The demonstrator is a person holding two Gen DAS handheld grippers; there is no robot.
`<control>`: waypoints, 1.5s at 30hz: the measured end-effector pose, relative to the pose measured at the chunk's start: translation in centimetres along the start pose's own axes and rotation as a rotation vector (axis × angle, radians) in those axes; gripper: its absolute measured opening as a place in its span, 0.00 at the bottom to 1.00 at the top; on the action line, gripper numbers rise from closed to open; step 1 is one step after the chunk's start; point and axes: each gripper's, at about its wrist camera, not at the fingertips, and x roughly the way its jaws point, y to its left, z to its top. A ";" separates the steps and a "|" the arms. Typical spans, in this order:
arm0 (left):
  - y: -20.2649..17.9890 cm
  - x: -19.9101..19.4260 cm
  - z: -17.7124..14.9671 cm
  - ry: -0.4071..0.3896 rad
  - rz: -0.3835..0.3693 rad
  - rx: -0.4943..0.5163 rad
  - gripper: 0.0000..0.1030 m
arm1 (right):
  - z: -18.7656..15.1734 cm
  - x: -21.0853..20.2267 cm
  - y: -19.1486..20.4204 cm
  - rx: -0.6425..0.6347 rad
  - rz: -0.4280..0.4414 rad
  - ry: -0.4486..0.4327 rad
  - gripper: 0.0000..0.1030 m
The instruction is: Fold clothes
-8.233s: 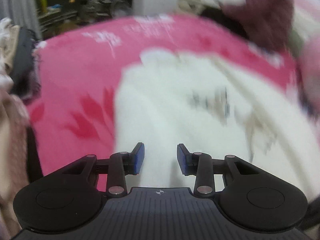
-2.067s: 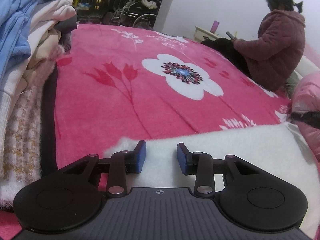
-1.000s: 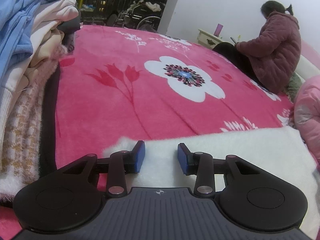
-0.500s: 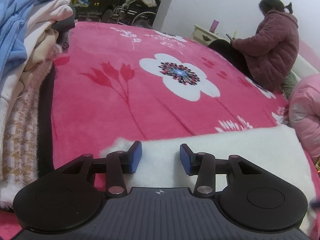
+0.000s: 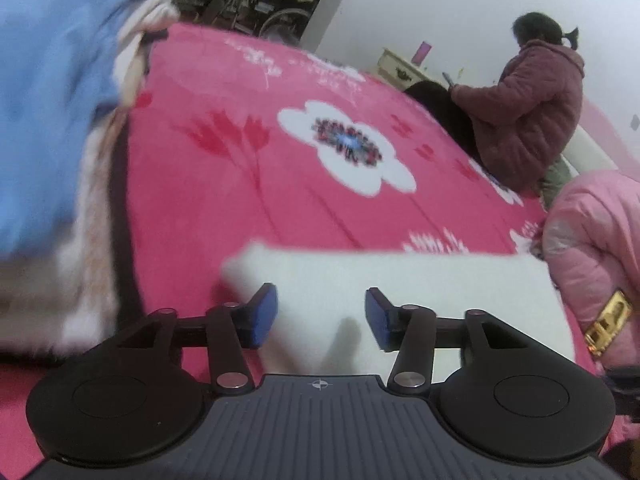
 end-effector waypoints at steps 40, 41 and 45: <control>4.2 2.2 -6.5 0.409 -0.473 -0.550 0.66 | -2.7 11.3 10.5 -0.367 0.088 0.180 0.70; 4.2 2.3 -6.5 0.410 -0.476 -0.557 0.66 | -2.8 11.4 10.7 -0.375 0.074 0.180 0.70; 4.1 2.4 -6.6 0.413 -0.485 -0.583 0.68 | -3.1 12.0 11.7 -0.408 0.017 0.177 0.71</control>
